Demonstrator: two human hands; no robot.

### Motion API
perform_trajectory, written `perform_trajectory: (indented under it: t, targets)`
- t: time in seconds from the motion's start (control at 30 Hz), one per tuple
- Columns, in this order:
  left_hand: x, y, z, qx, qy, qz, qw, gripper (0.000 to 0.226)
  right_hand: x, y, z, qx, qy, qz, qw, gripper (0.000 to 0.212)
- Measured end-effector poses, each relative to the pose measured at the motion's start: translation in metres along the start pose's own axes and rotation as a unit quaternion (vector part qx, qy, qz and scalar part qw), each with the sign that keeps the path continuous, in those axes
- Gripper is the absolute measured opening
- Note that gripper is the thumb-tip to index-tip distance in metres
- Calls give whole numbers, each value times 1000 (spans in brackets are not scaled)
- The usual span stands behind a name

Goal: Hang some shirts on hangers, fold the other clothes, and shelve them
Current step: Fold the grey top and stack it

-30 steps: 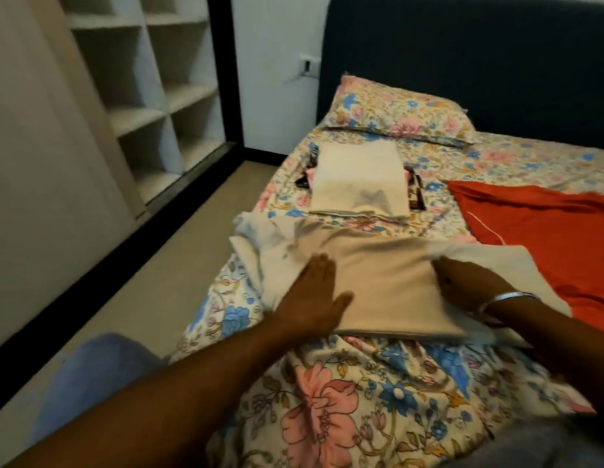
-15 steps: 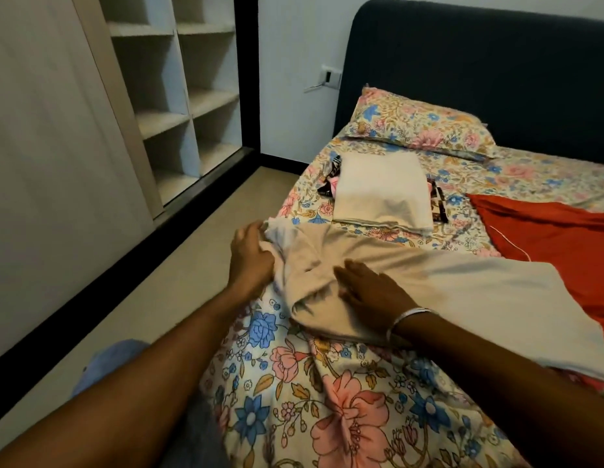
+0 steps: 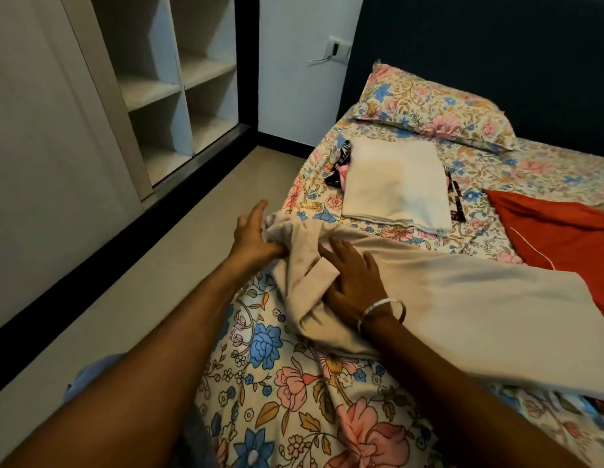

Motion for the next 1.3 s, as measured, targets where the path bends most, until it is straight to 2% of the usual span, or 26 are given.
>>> perform_trajectory:
  t: [0.03,0.07,0.13,0.17,0.27,0.33,0.4,0.47,0.53,0.57,0.63,0.7,0.77,0.87,0.93,1.0,1.03,1.1,1.13,1.17,1.2,1.23,1.3]
  targets:
    - [0,-5,-3,23,14,-30,999,97,-1,0,-1,-4,-4,3,1000,74]
    - [-1,-12,-10,54,35,-70,996,88,-1,0,-2,-11,-8,5,1000,71]
    - [-5,-27,-24,152,69,-167,972,60,-2,0,-5,-20,-9,9,1000,68]
    - [-8,-36,-25,178,62,-202,961,51,-2,0,-5,-15,-9,8,1000,67]
    - [-18,-56,11,94,-66,-228,967,28,-4,1,2,17,-22,1,1000,63]
    - [-27,-70,41,61,-146,-255,954,20,-3,1,6,40,-34,-7,999,59]
    - [-35,-79,55,67,-173,-271,945,20,-2,-1,8,60,-39,-16,997,54]
    - [-36,-75,65,85,-203,-259,941,9,-2,-3,6,63,-32,-21,997,57]
    - [-34,-61,79,97,-253,-194,943,29,0,-5,1,44,-18,-17,999,71]
    - [-30,-53,82,115,-245,-152,951,35,2,-6,-2,33,-14,-13,999,75]
    - [-19,-30,65,150,-119,-64,979,30,4,-6,-5,13,-19,-8,1000,74]
    - [-25,-6,33,130,37,24,990,11,4,-5,-5,5,-25,-8,1000,72]
    - [-32,-2,19,108,94,33,989,35,5,-5,-6,21,-13,-13,1000,74]
    - [-39,-5,12,34,113,45,992,71,4,-10,6,123,14,-45,991,63]
    - [-42,-3,5,-14,93,66,993,75,2,-10,23,216,23,-61,974,56]
    - [-47,-13,-1,-57,46,49,996,71,-4,-7,30,331,80,-125,932,66]
    - [-49,-20,-5,-60,28,28,997,72,-9,-4,30,355,109,-148,917,65]
    - [-52,-24,-10,-23,20,-6,1000,74,-15,12,28,325,155,-116,926,44]
    - [-52,-21,-8,11,15,-16,1000,69,-17,19,28,316,158,-97,930,33]
    - [-51,-19,-3,46,2,-24,999,60,-17,23,28,349,155,-90,920,22]
    - [-51,-18,5,74,-22,-29,997,50,-19,28,32,405,148,-93,897,12]
    - [-50,-16,16,92,-57,-28,994,44,-19,32,37,460,134,-95,872,13]
    - [-57,-19,42,103,-156,-23,982,49,-17,44,49,551,113,-76,823,19]
Point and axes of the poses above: each hand's wrist, its own x-axis towards the middle knuckle, its own z-axis out of the back of the hand, y = z × x, the point moved 10 cm from there along x, towards the middle knuckle, and after that the axes turned 9 degrees about -z, right-handed, at the moved point
